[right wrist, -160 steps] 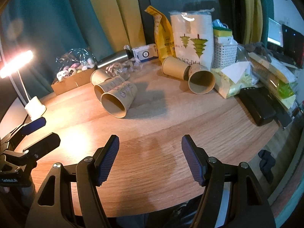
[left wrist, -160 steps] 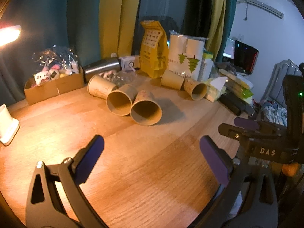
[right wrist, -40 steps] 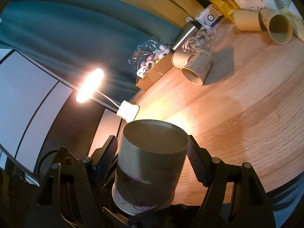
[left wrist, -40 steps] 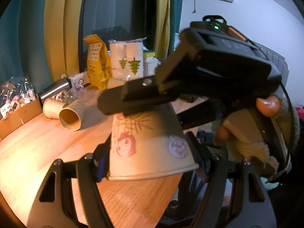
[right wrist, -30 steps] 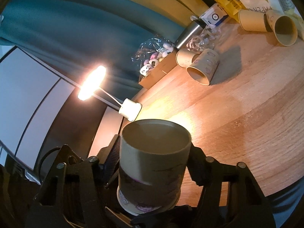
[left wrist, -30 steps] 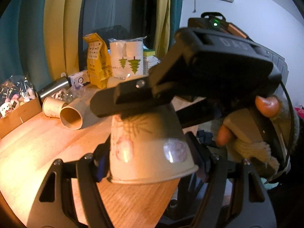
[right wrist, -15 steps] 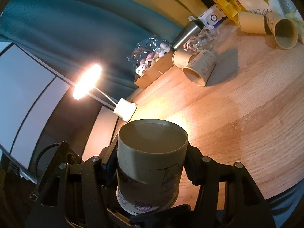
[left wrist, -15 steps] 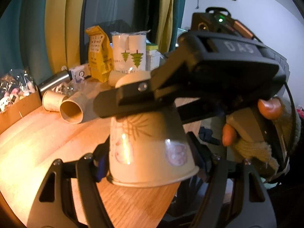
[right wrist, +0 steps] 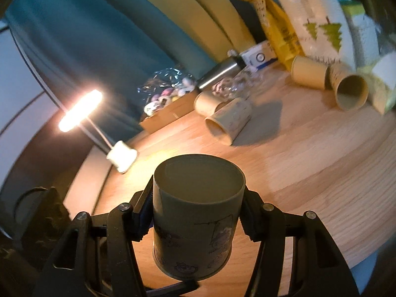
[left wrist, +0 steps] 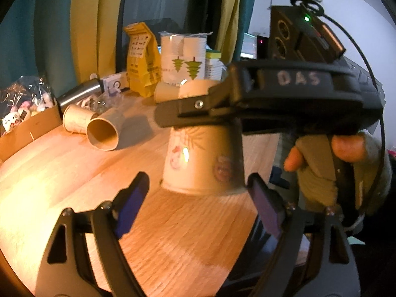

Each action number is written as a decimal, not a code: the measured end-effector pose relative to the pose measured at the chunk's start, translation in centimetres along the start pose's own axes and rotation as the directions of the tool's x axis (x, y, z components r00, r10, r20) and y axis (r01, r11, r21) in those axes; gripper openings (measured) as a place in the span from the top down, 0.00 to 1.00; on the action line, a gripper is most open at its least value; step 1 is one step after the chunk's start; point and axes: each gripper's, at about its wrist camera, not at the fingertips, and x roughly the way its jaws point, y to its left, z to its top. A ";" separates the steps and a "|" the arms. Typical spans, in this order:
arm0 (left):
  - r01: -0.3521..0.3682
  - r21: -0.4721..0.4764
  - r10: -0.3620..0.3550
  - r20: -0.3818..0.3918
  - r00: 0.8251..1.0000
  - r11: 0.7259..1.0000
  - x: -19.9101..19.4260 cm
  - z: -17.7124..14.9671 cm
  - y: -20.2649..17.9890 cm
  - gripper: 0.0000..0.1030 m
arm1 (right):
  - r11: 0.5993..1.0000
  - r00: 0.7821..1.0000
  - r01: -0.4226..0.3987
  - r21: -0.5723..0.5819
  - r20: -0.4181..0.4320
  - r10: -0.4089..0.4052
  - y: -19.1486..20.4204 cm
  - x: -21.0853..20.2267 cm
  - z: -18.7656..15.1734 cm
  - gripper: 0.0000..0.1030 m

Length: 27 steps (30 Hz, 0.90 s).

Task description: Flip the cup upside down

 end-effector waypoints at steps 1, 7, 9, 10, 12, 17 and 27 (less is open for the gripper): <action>-0.002 -0.004 0.002 -0.002 1.000 1.000 0.1 0.0 0.1 0.19 | 1.000 1.000 0.021 -0.011 0.012 -0.021 -0.1 0.1 0.1 0.41; -0.026 -0.029 0.025 -0.018 1.000 0.999 0.4 -0.2 1.2 0.19 | 0.981 0.984 0.164 -0.102 0.087 -0.156 -0.4 0.5 0.2 0.41; -0.034 -0.039 0.033 -0.023 0.999 0.999 0.5 -0.3 1.6 0.19 | 0.964 0.971 0.224 -0.141 0.120 -0.208 -0.5 0.8 0.2 0.41; -0.041 -0.047 0.039 -0.026 0.999 0.998 0.5 -0.3 1.9 0.19 | 0.956 0.965 0.248 -0.156 0.131 -0.229 -0.6 1.0 0.2 0.41; -0.060 -0.062 0.058 -0.036 0.998 0.996 0.8 -0.4 2.5 0.19 | 0.936 0.949 0.299 -0.183 0.156 -0.273 -0.8 1.5 0.2 0.41; -0.090 -0.112 0.085 -0.043 0.995 0.990 1.0 -0.6 4.0 0.19 | 0.885 0.907 0.412 -0.219 0.191 -0.375 -1.3 2.8 0.1 0.40; -0.106 -0.148 0.097 -0.069 0.993 0.983 1.5 -0.6 5.6 0.19 | 0.825 0.857 0.510 -0.244 0.233 -0.460 -1.1 3.8 -1.0 0.40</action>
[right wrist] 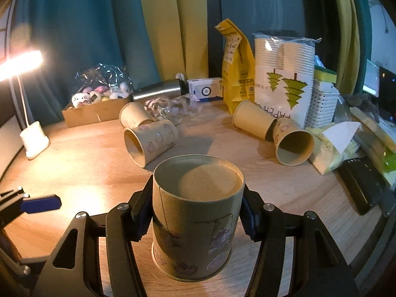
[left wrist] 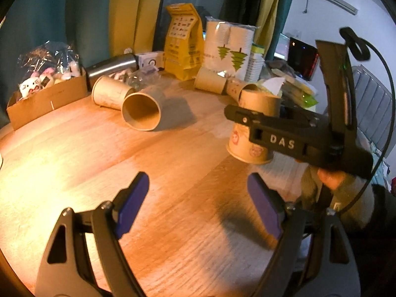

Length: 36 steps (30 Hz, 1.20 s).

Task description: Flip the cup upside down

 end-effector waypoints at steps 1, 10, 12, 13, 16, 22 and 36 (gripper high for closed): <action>-0.001 -0.003 0.001 -0.002 1.000 1.000 0.1 0.0 0.0 0.19 | 1.000 1.000 0.008 -0.008 0.002 -0.008 0.1 -0.1 -0.1 0.40; -0.035 -0.013 0.035 -0.008 0.999 0.999 0.5 -0.1 0.2 0.19 | 0.998 0.998 0.056 -0.006 -0.015 -0.056 0.3 -0.2 -2.0 0.40; -0.041 -0.014 0.041 -0.008 0.999 0.999 0.4 -0.1 0.3 0.19 | 0.998 0.998 0.060 -0.006 -0.015 -0.060 0.3 -0.2 -2.2 0.40; -0.042 -0.014 0.042 -0.006 0.999 0.999 0.5 -0.1 0.3 0.19 | 0.998 0.998 0.059 -0.005 -0.017 -0.059 0.4 -0.2 -2.3 0.40; -0.046 -0.017 0.046 -0.003 0.999 0.999 0.3 0.0 0.2 0.19 | 0.998 0.998 0.057 0.003 -0.023 -0.057 0.3 -0.2 -2.5 0.39; -0.056 -0.017 0.056 0.003 0.998 0.998 0.0 -0.1 -0.1 0.19 | 0.999 0.999 0.042 0.027 -0.026 -0.041 0.0 -0.5 -2.6 0.26; -0.075 -0.009 0.075 0.022 0.997 0.997 -1.4 -0.1 -1.4 0.19 | 0.999 1.000 0.008 0.043 0.002 -0.008 0.4 -4.5 -2.0 0.26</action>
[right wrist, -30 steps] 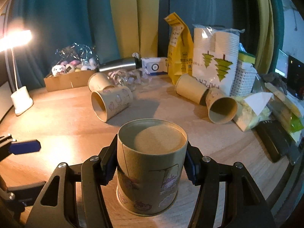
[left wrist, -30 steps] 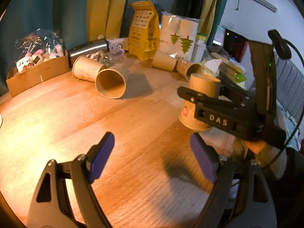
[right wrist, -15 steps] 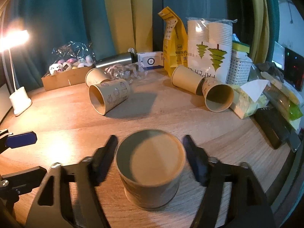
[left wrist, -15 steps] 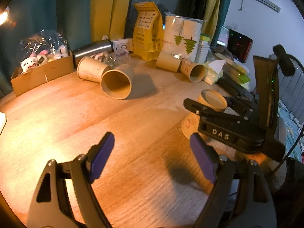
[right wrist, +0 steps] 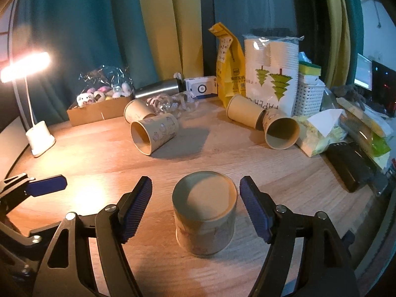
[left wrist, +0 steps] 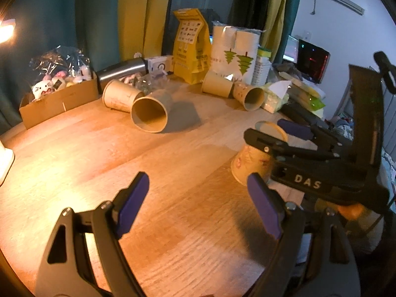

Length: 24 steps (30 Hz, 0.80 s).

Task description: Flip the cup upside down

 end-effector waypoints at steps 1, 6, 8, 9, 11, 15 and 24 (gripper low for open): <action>-0.001 0.002 0.001 0.001 1.000 1.000 -0.1 0.0 -0.1 0.19 | 1.000 1.000 -0.005 0.002 0.000 0.005 0.0 -0.5 0.1 0.26; -0.004 0.010 0.004 0.017 1.000 1.000 -0.8 0.3 -1.0 0.19 | 1.000 1.000 -0.019 0.016 -0.007 0.019 -0.1 -2.5 0.2 0.26; 0.001 0.015 -0.001 0.024 1.000 1.000 -1.2 0.4 -1.3 0.19 | 0.999 0.999 -0.026 0.030 -0.020 0.027 -0.4 -3.0 0.1 0.26; 0.001 0.017 -0.001 0.028 1.000 1.000 -1.3 0.4 -1.6 0.19 | 0.999 0.999 -0.031 0.041 -0.021 0.032 -0.6 -3.4 0.0 0.26; -0.002 0.016 0.002 0.033 0.999 1.000 -1.6 0.4 -1.9 0.19 | 0.998 0.999 -0.036 0.052 -0.020 0.037 -0.7 -4.2 -0.2 0.26; 0.008 0.014 -0.009 0.028 1.000 1.000 -1.8 0.3 -2.9 0.19 | 0.997 0.999 -0.035 0.062 -0.020 0.036 -1.0 -5.6 -0.7 0.26; -0.002 0.017 0.001 0.054 0.999 1.000 -3.3 -0.2 -4.1 0.19 | 0.997 1.000 -0.020 0.072 -0.016 0.022 -1.5 -8.1 -1.7 0.26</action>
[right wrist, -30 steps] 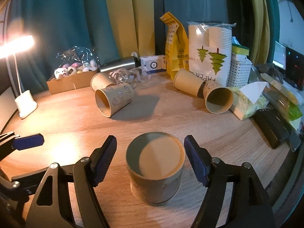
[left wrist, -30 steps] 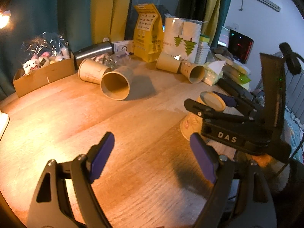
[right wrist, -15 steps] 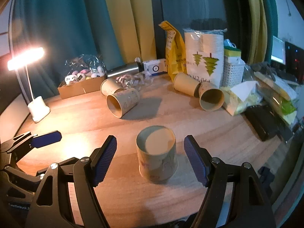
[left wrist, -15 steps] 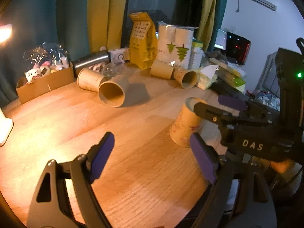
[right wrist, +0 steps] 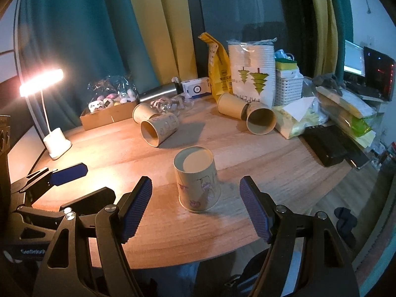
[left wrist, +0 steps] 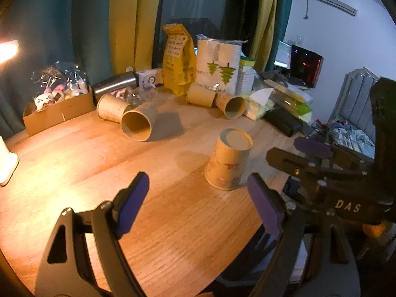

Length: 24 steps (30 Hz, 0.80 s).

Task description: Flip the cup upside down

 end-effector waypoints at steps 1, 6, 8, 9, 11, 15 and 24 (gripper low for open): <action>-0.008 -0.002 0.008 -0.001 1.000 1.000 -0.1 0.0 0.0 0.19 | 1.000 1.000 -0.001 0.000 -0.001 0.001 0.0 -0.1 0.0 0.26; -0.055 -0.033 0.055 -0.006 0.998 0.998 -0.4 -0.2 1.0 0.19 | 1.000 1.000 -0.010 -0.002 -0.006 0.010 0.2 -0.8 -0.2 0.26; -0.082 -0.043 0.082 -0.008 0.997 0.996 -0.6 -0.2 1.5 0.19 | 1.000 1.000 -0.010 -0.002 -0.005 0.010 0.3 -0.9 -0.3 0.26; -0.095 -0.044 0.094 -0.009 0.995 0.995 -0.7 -0.2 1.7 0.19 | 1.000 1.000 -0.011 -0.005 -0.004 0.011 0.4 -1.1 -0.3 0.26; -0.114 -0.048 0.114 -0.008 0.993 0.992 -0.9 -0.2 2.0 0.19 | 1.000 1.000 -0.011 -0.008 -0.004 0.011 0.7 -1.2 -0.4 0.26; -0.147 -0.052 0.147 -0.005 0.989 0.988 -1.0 -0.1 2.5 0.19 | 1.000 1.000 -0.012 -0.015 -0.008 0.012 1.1 -1.3 -0.3 0.26; -0.175 -0.066 0.175 -0.012 0.985 0.982 -0.4 0.2 3.2 0.19 | 1.000 1.000 -0.010 -0.010 -0.023 0.009 1.2 -0.9 -0.3 0.26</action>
